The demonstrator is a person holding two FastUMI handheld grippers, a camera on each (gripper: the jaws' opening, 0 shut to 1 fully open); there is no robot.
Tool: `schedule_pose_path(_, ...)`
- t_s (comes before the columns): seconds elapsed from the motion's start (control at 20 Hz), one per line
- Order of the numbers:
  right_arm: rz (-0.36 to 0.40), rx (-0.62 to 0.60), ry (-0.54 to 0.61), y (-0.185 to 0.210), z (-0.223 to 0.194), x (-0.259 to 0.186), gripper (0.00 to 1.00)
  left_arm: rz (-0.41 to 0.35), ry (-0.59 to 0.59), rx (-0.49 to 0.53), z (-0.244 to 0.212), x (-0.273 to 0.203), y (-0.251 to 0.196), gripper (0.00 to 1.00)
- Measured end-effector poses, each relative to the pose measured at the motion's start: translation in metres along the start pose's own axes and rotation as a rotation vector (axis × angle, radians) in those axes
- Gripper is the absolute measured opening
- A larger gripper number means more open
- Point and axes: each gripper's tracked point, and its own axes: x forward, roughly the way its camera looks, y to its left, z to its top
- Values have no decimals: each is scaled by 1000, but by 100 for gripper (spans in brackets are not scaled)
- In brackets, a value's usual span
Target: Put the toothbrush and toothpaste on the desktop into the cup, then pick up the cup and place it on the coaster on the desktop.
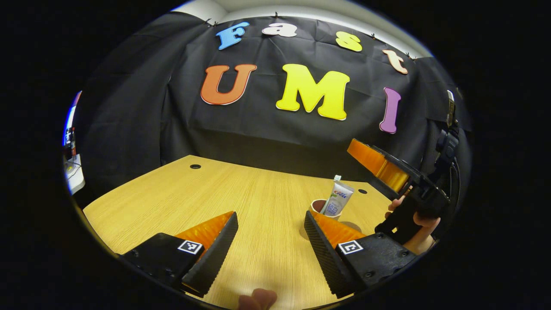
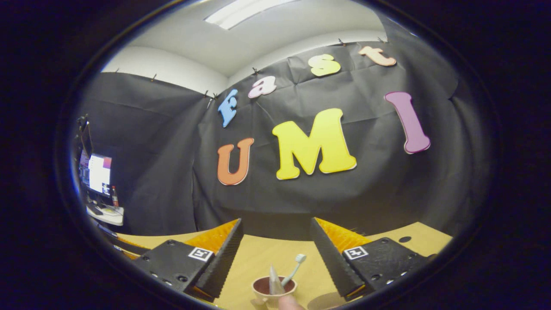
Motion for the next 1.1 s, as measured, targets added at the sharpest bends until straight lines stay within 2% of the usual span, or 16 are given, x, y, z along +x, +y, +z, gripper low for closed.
schedule_pose_path(0.05, -23, -13, -13, -9, 9, -14, 97, -15, -6, 2, 4, -1, -7, 99)
schedule_pose_path(0.25, -133, -33, -24, -51, 34, -77, 97, -69, 52, 20, 16, 7, -35, 98)
schedule_pose_path(0.3, -163, -35, -18, -63, 38, -94, 95, -83, 83, 29, 18, 11, -40, 98)
schedule_pose_path(0.4, -201, -22, 11, -82, 36, -127, 97, -106, 136, 50, 28, 20, -51, 99)
schedule_pose_path(0.5, -191, -5, 87, -91, 18, -160, 95, -155, 214, 82, 35, 30, -65, 98)
schedule_pose_path(0.55, -188, 1, 131, -94, 6, -176, 91, -155, 259, 107, 39, 34, -65, 99)
schedule_pose_path(0.65, -195, 16, 211, -100, -21, -208, 95, -153, 330, 148, 51, 43, -67, 98)
schedule_pose_path(0.75, -205, 20, 276, -105, -44, -237, 95, -178, 439, 149, 60, 50, -77, 98)
schedule_pose_path(0.85, -241, 16, 308, -116, -58, -263, 95, -171, 522, 146, 78, 59, -81, 99)
schedule_pose_path(0.9, -253, 27, 321, -119, -65, -272, 99, -166, 542, 137, 87, 65, -85, 99)
schedule_pose_path(0.95, -262, 44, 331, -121, -69, -281, 95, -166, 577, 134, 90, 70, -89, 99)
schedule_pose_path(1.05, -275, 80, 350, -129, -76, -292, 95, -150, 721, 132, 64, 71, -93, 98)
schedule_pose_path(1.1, -276, 92, 357, -132, -76, -295, 95, -139, 840, 97, 33, 68, -101, 99)
